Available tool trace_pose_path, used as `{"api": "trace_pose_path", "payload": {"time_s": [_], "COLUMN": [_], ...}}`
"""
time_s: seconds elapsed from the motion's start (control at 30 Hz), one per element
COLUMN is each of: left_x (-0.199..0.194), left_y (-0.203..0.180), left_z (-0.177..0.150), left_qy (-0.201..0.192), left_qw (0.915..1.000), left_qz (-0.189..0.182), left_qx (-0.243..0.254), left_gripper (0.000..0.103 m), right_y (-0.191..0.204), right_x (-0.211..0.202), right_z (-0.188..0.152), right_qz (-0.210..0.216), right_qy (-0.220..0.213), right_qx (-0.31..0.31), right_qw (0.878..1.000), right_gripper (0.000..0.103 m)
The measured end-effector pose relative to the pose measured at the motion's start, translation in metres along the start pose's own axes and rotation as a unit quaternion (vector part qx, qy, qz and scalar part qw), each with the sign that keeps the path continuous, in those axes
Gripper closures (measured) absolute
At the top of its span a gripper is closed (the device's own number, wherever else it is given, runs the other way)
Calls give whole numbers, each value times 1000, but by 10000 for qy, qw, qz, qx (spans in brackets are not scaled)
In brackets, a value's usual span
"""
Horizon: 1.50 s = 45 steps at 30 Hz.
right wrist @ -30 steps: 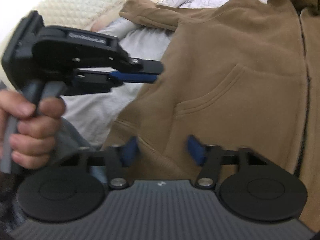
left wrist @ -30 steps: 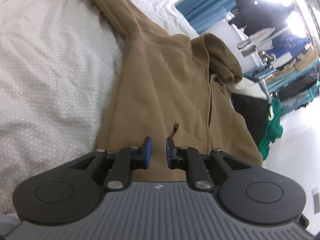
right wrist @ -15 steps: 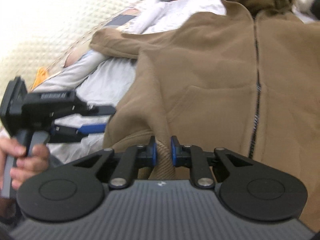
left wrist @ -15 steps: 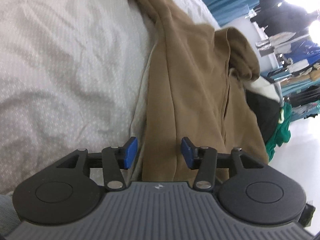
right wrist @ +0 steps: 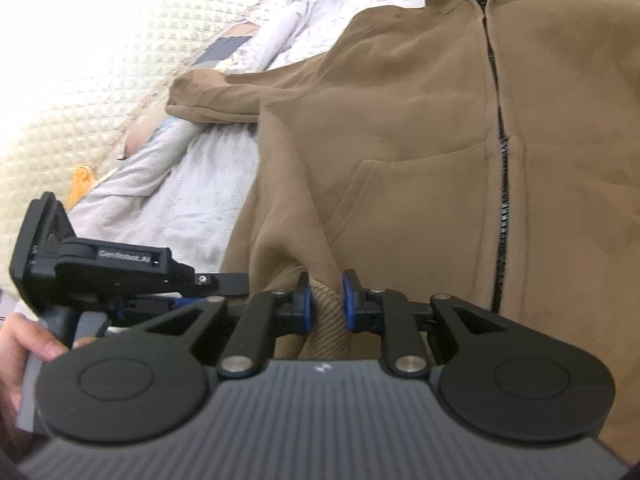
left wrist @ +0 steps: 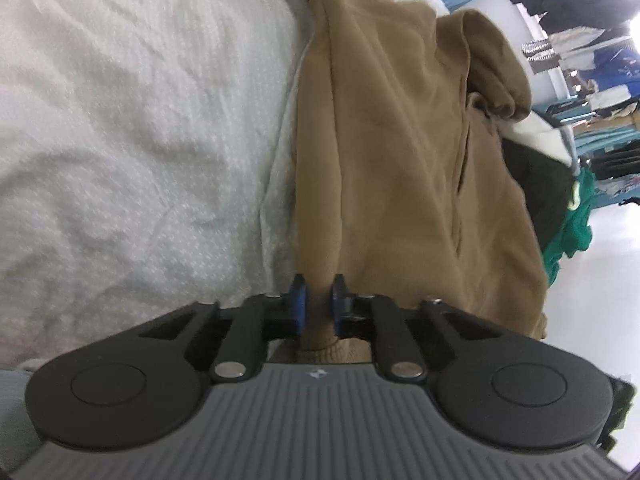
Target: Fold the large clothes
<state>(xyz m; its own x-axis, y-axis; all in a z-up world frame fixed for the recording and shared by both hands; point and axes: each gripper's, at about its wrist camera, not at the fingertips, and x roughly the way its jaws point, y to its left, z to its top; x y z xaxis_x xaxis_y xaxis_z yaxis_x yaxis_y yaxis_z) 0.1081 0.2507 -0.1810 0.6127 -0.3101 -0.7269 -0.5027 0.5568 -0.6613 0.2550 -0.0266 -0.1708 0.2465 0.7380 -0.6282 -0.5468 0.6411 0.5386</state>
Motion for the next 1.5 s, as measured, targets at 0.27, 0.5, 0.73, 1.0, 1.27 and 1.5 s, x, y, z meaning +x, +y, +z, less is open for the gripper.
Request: {"api": "trace_pose_path", "payload": {"time_s": [0.27, 0.5, 0.73, 1.0, 1.27, 1.5], "left_x": [-67, -94, -84, -67, -59, -44], "left_y": [9, 31, 15, -35, -115, -174], "left_z": [19, 43, 38, 16, -7, -32], "left_qy": [-547, -755, -756, -874, -1234, -1475], "left_qw": [9979, 9920, 9917, 9889, 9678, 9474], "left_qz": [313, 1010, 921, 464, 329, 148], "left_qx": [153, 54, 487, 1110, 2167, 2835], "left_gripper": [103, 103, 102, 102, 102, 97], "right_y": [22, 40, 45, 40, 39, 13], "right_x": [-5, 26, 42, 5, -74, -161], "right_z": [-1, -15, -25, -17, 6, 24], "right_qz": [674, 392, 149, 222, -545, -1282], "right_qy": [44, 540, 632, 290, -704, -1623], "right_qx": [-410, -869, -1038, -605, -887, -725], "right_qw": [9969, 9940, 9925, 9975, 9921, 9757], "right_gripper": [66, 59, 55, 47, 47, 47]}}
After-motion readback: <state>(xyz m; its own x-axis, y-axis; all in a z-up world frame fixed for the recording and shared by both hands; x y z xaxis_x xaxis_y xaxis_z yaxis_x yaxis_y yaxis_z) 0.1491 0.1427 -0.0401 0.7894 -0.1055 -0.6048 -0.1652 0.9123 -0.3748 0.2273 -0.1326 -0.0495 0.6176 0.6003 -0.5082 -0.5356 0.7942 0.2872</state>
